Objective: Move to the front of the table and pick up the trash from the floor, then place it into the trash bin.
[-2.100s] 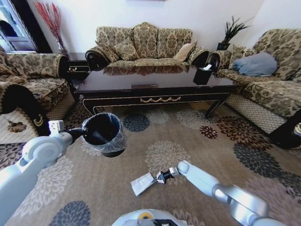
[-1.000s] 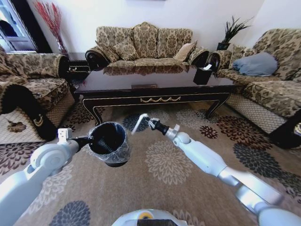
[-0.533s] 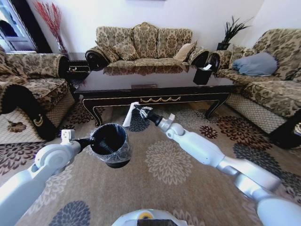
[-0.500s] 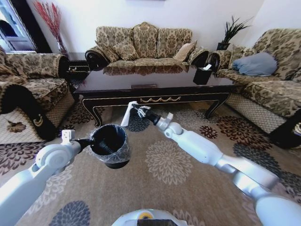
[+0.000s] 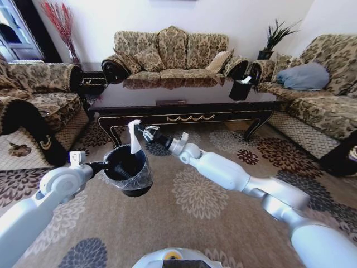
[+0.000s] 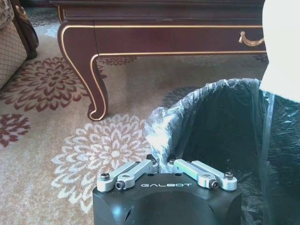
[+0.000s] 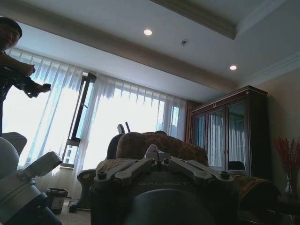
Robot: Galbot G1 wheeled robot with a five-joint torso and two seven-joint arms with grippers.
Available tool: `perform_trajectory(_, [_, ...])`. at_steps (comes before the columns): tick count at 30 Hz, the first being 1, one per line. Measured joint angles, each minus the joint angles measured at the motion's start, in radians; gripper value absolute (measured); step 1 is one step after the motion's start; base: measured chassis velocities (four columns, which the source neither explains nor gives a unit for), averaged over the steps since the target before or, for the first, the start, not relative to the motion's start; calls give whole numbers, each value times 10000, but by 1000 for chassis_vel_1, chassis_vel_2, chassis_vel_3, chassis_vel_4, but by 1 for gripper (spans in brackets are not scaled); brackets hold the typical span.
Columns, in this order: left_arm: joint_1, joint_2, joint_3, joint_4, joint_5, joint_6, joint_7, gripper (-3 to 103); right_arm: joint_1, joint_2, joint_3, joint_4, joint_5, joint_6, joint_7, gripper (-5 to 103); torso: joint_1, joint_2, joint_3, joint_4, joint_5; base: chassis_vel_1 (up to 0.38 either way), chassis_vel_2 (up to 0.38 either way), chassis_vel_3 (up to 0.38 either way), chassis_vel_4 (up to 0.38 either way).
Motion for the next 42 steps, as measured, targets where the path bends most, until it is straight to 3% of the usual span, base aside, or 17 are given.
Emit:
perform_trajectory(16, [-42, 125, -343, -1, -117, -45, -2, 3, -620, -389, -903, 215, -599, 120, -55, -1, 0, 0, 0, -1, 2, 0, 0, 0, 0])
perform_trajectory(19, [-24, 152, -402, -17, -121, -46, -1, 3, -624, -501, -933, 167, -668, 120, -54, 15, 0, 0, 0, 0, 2, 0, 0, 0, 0])
perform_trajectory(21, [-22, 162, -412, -19, -123, -47, -2, 3, -625, -525, -935, 159, -676, 121, -76, 15, 0, 0, 0, 0, 2, 0, 0, 0, 0])
perform_trajectory(23, [-18, 185, -440, -20, -126, -53, -2, 3, -625, -590, -958, 145, -686, 123, -295, 25, 0, 0, 0, -1, 2, 0, 0, 0, 0])
perform_trajectory(26, [-18, 202, -451, -20, -128, -55, -1, 3, -628, -647, -999, 125, -727, 124, -557, 31, 0, 0, 0, 0, 3, 0, 0, 0, 0])
perform_trajectory(28, [-23, 232, -480, -18, -148, -58, -2, 3, -725, -763, -1063, 13, -1025, 152, -1022, 47, 0, 0, -1, 0, 2, 0, 0, 0, 0])
perform_trajectory(30, [-23, 241, -489, -17, -160, -58, -2, 3, -766, -810, -1071, -10, -1143, 174, -1128, 47, 0, 0, 0, 0, 3, 0, 0, 0, 0])
perform_trajectory(34, [-36, 278, -518, 47, -186, -58, -3, 3, -833, -1027, -1008, -127, -1799, 245, -1406, 69, 0, 0, 0, 0, 3, 0, 0, 0, 0])
perform_trajectory(40, [-70, 264, -510, 79, -187, -61, 8, 3, -743, -1144, -753, -328, -2283, 276, -1527, 85, 0, 0, 0, 1, 3, 0, 0, 0, 0])
perform_trajectory(42, [-92, 259, -493, 86, -195, -67, 23, 3, -701, -1235, -625, -330, -2249, 275, -1528, 95, 0, 0, 0, -1, 3, 0, 0, 0, 0])
